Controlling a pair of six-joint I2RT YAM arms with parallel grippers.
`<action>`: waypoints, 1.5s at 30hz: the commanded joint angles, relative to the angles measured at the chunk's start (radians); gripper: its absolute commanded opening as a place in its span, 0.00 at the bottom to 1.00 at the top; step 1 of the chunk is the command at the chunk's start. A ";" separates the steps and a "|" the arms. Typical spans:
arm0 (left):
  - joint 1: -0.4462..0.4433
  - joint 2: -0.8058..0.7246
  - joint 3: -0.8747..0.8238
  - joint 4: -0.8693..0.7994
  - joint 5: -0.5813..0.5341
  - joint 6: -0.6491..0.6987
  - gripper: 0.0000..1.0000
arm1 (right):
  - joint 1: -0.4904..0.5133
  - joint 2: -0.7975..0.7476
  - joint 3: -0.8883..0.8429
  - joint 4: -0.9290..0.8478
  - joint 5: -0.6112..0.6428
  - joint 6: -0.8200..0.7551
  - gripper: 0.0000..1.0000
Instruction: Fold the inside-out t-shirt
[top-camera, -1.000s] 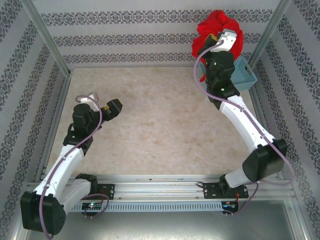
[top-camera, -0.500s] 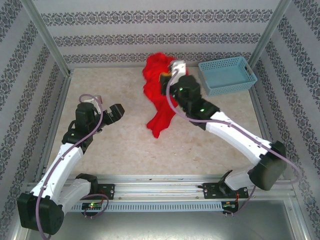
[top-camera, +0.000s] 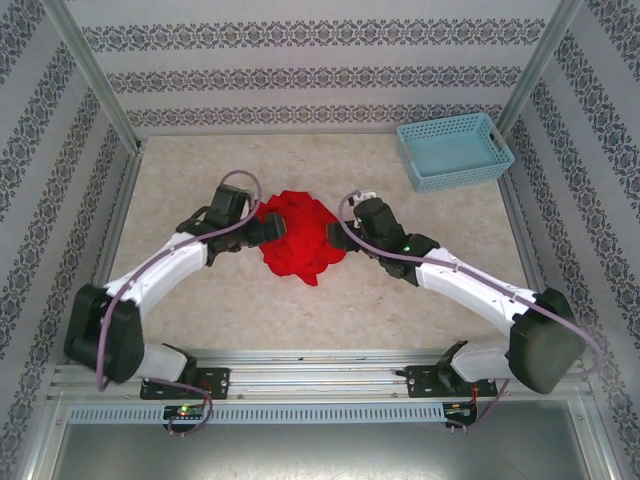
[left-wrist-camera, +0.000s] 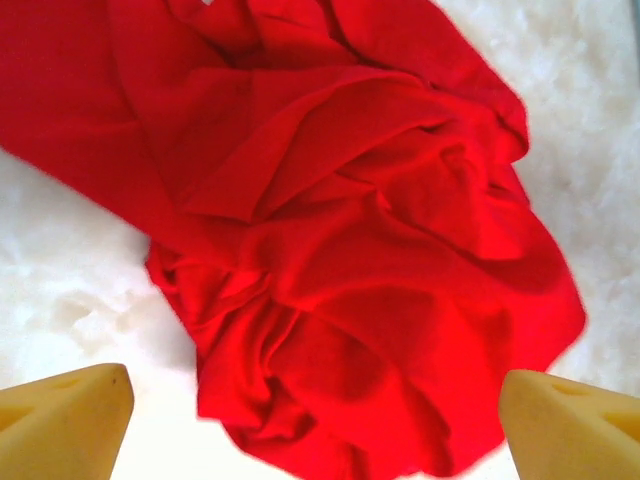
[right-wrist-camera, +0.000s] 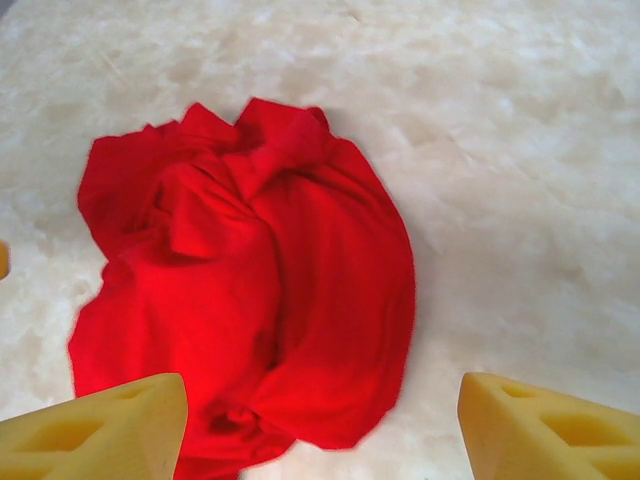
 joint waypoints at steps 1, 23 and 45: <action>-0.036 0.103 0.066 -0.028 -0.004 0.010 0.88 | -0.004 0.000 -0.089 -0.010 -0.042 0.091 0.72; -0.065 0.064 0.040 -0.006 -0.073 -0.044 0.00 | 0.148 0.390 -0.054 0.328 -0.220 0.195 0.70; 0.245 -0.238 0.282 -0.261 -0.212 0.024 0.00 | -0.127 -0.211 0.092 -0.245 0.259 -0.075 0.00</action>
